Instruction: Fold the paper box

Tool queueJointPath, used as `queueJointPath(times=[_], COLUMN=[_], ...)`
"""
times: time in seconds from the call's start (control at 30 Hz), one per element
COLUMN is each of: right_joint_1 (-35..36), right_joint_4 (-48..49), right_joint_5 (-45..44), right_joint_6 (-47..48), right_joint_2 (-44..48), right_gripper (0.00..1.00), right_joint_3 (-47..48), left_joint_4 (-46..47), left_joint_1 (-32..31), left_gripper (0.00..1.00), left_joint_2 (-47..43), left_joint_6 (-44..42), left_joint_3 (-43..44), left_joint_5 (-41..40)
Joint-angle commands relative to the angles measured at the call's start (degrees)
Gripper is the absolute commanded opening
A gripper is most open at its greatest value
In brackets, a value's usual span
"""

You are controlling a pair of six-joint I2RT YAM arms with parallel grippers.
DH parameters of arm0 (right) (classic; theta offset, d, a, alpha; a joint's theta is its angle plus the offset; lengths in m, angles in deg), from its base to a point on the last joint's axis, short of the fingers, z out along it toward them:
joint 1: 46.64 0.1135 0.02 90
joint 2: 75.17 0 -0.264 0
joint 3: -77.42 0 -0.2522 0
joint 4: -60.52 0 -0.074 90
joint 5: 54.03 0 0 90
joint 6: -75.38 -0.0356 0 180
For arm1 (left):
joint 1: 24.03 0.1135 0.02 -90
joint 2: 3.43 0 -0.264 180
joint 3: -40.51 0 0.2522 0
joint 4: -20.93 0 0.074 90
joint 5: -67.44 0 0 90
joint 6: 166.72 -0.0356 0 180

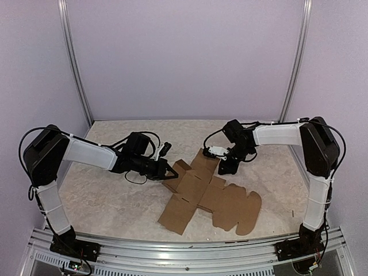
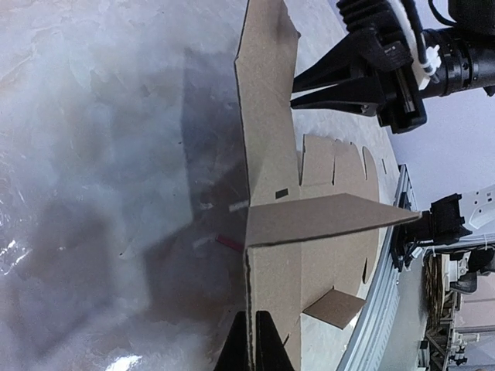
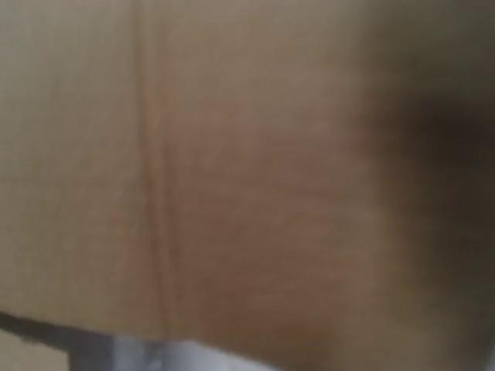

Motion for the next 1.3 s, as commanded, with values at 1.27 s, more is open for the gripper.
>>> queueJointPath(times=[1.27], right_joint_1=[14.86], right_joint_4=[-1.01], right_joint_5=[-4.18], right_joint_6=[-0.80], right_joint_2=[4.07], right_gripper=[0.19], right_joint_3=[-6.54], left_joint_4=[2.13], left_joint_1=[1.77], left_gripper=[0.00], left_joint_2=[5.91], left_joint_6=[6.79], left_joint_3=[1.83], left_joint_5=[-5.00])
